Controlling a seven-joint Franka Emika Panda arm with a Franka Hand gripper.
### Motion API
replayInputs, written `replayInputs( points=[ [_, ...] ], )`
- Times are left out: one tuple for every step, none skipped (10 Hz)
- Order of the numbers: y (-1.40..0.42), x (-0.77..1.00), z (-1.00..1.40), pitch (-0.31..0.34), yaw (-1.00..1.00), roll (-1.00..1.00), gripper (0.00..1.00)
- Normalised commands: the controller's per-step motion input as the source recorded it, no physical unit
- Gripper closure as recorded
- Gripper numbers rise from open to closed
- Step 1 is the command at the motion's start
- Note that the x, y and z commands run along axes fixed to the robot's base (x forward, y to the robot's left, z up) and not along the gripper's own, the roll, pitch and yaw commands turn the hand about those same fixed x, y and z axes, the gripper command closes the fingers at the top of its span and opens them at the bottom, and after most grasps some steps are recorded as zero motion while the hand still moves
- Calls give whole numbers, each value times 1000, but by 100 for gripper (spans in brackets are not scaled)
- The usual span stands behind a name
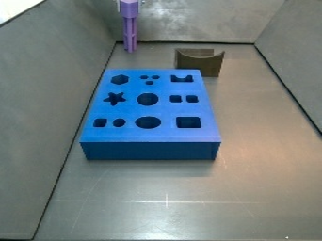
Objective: Pick up the 3 prong object. Move up. Move to above the board. Insert the 3 prong object.
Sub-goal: Pick up the 3 prong object, then move up.
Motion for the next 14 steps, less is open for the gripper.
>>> replayInputs(
  points=[
    [0,0,0,0,0,0,100],
    [0,0,0,0,0,0,100],
    [0,0,0,0,0,0,100],
    [0,0,0,0,0,0,100],
    [0,0,0,0,0,0,100],
    [0,0,0,0,0,0,100],
    [0,0,0,0,0,0,100],
    [0,0,0,0,0,0,100],
    [0,0,0,0,0,0,100],
    [0,0,833,0,0,0,100],
    [41,-33,826,6,2,-2,100],
    [25,-60,713,32,-8,10,100],
    [13,-44,596,46,-17,34,100],
    [9,-31,467,61,-10,49,100]
  ],
)
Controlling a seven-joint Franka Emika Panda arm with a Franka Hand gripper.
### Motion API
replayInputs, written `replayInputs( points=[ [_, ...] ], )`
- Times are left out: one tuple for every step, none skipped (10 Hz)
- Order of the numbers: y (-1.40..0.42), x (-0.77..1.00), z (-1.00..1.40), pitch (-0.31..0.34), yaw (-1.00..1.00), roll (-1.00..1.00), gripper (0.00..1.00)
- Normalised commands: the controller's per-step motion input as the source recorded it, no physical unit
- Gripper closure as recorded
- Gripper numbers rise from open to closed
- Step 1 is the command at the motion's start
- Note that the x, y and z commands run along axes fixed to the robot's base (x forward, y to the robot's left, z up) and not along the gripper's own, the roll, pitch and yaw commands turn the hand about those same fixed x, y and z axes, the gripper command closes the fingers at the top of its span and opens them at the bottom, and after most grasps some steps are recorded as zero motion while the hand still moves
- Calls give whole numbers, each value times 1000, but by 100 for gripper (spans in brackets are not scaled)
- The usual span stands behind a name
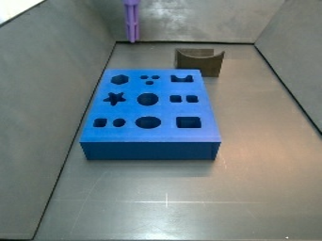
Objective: Pick up the 3 prong object. Move up. Move to above the board. Insert the 3 prong object.
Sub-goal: Move up, then move to above the board.
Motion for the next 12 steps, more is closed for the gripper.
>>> replayInputs(
  points=[
    [5,-18,333,73,3,57,100],
    [290,-135,1000,-80,-279,21,100],
    [300,-143,1000,-75,-260,14,100],
    [274,-141,1000,-66,-227,-15,100],
    [221,-116,1000,-22,-154,-17,100],
    [181,-90,991,29,-97,0,100],
    [124,-56,844,52,-68,-5,100],
    [74,-28,637,70,-52,-8,100],
    [53,-18,479,74,-43,-4,100],
    [41,-16,368,76,-38,1,100],
    [-1000,241,154,278,-209,-1,100],
    [-1000,245,136,250,-158,23,100]
  ],
)
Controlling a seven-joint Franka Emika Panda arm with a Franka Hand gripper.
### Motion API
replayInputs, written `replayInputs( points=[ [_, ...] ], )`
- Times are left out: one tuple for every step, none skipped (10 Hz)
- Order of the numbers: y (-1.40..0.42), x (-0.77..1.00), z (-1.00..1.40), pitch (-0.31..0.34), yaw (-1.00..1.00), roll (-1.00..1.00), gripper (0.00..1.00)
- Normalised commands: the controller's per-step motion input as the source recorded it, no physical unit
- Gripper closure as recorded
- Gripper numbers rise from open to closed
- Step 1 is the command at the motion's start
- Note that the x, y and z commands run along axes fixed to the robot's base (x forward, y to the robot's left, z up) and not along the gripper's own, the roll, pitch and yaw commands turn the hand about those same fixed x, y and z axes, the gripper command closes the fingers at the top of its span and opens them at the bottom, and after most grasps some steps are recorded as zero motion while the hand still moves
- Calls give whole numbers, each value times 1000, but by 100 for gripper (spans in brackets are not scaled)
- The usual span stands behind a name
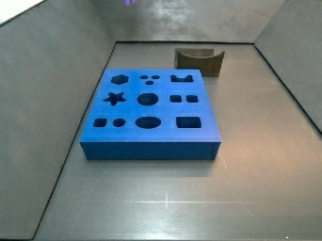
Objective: Pick up the 3 prong object. Move up. Move to above the board. Insert the 3 prong object.
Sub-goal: Move to above the board.
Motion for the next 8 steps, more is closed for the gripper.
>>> replayInputs(
  points=[
    [-1000,242,142,190,-74,19,100],
    [-1000,241,145,119,-44,-10,100],
    [-1000,241,146,71,-23,-21,100],
    [-1000,242,148,51,-7,-20,100],
    [-1000,244,150,43,-1,-23,100],
    [-1000,245,154,44,0,-13,100],
    [-1000,245,155,47,5,-20,100],
    [-1000,250,158,58,8,-14,100]
  ],
)
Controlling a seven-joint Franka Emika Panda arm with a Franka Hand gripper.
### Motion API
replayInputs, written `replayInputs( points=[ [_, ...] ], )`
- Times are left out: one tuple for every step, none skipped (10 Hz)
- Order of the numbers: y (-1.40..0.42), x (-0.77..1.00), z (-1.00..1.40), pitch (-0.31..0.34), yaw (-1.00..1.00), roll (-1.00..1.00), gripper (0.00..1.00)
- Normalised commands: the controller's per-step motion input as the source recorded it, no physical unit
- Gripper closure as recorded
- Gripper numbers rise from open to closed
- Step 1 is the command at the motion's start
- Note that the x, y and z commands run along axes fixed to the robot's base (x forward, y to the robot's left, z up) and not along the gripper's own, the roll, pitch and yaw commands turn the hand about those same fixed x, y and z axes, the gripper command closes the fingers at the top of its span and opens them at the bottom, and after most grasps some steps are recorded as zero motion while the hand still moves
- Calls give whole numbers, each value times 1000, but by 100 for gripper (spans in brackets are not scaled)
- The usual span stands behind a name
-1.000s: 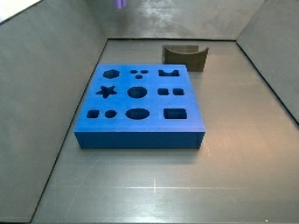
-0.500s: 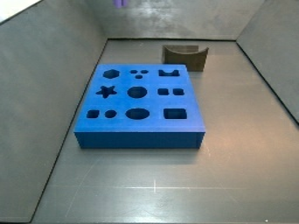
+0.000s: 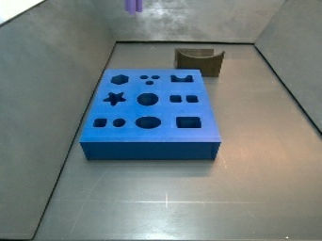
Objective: Pick up the 3 prong object. Move up. Move to above the board. Insert the 3 prong object.
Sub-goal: Move to above the board.
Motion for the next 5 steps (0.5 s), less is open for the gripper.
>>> replayInputs(
  points=[
    [-1000,255,159,68,6,-17,100],
    [-1000,264,159,92,4,-12,100],
    [-1000,270,162,103,3,-30,100],
    [-1000,280,164,126,7,-7,100],
    [-1000,287,166,131,8,-11,100]
  ],
)
